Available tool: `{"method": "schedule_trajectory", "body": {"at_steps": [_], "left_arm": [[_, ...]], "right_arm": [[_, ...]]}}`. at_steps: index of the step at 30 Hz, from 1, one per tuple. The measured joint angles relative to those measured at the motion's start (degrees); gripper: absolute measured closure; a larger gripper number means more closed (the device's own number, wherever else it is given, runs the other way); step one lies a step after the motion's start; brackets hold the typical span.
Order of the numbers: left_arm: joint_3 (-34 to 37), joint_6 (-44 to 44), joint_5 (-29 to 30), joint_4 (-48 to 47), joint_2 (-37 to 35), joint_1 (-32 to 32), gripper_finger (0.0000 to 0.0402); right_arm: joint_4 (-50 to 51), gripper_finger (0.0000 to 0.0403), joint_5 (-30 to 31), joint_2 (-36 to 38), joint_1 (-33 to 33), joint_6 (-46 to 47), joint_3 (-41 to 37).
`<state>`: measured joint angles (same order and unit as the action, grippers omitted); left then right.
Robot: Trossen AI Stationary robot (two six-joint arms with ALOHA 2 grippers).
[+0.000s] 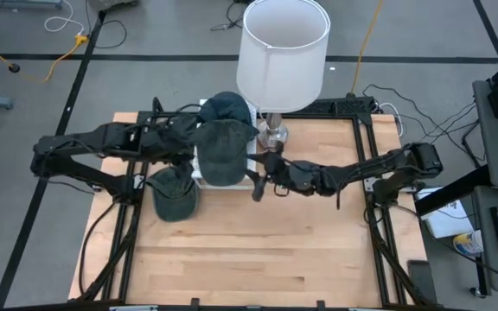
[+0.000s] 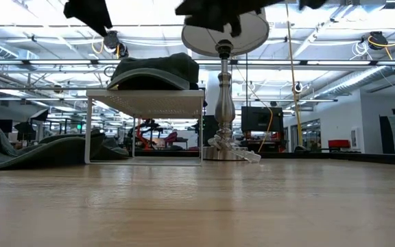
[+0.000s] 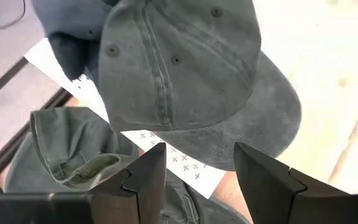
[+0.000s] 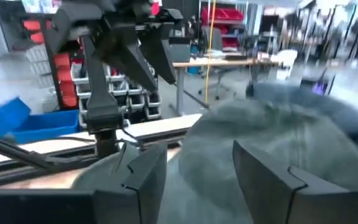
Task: Pick & Place hat
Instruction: Put the bottom right gray cap on the shelf
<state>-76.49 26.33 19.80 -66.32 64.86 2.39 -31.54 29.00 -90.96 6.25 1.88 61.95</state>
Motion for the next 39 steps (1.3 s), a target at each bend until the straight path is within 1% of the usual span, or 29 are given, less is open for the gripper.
{"method": "schedule_trajectory", "body": {"at_steps": [4,8,13,15,18,22,27,31,35,39], "left_arm": [[0.0,0.79,0.81,0.02,-1.87,-0.75,0.022],[0.0,0.87,0.81,0.0,-2.87,-1.25,0.0226],[0.0,0.95,0.78,0.02,-3.08,-2.14,0.0223],[0.0,0.95,0.78,0.02,-3.08,-2.57,0.0219],[0.0,0.58,0.78,0.01,-3.08,-3.02,0.0214],[0.0,0.43,0.73,-0.02,-3.08,-3.4,0.0208],[0.0,-0.31,0.67,-0.46,-3.08,-3.82,0.0208],[0.0,-0.6,0.67,-0.46,-3.08,-3.83,0.0216],[0.0,-0.75,0.69,-0.44,-3.08,-3.82,0.0227],[0.0,-1.19,0.72,-0.36,-3.06,-3.82,0.0236]], "right_arm": [[1.81,0.0238,2.53,-3.51,-0.14,-7.23,5.39],[5.72,0.024,3.97,-7.78,-0.16,-10.8,11.94],[10.0,0.0241,11.71,-14.61,-0.43,-16.77,21.11],[9.98,0.0241,13.11,-16.96,-1.09,-20.13,24.06],[10.25,0.0241,13.24,-19.48,-2.39,-23.56,26.8],[10.9,0.0246,14.71,-21.51,-4.68,-22.52,28.38],[15.03,0.027,14.17,-21.46,-7.35,-16.74,28.55],[18.9,0.0293,11.21,-21.53,-8.65,-13.75,28.53],[20.43,0.0314,11.22,-21.55,-9.45,-12.88,28.55],[21.8,0.0334,11.08,-23.35,-10.04,-12.88,28.5]]}}
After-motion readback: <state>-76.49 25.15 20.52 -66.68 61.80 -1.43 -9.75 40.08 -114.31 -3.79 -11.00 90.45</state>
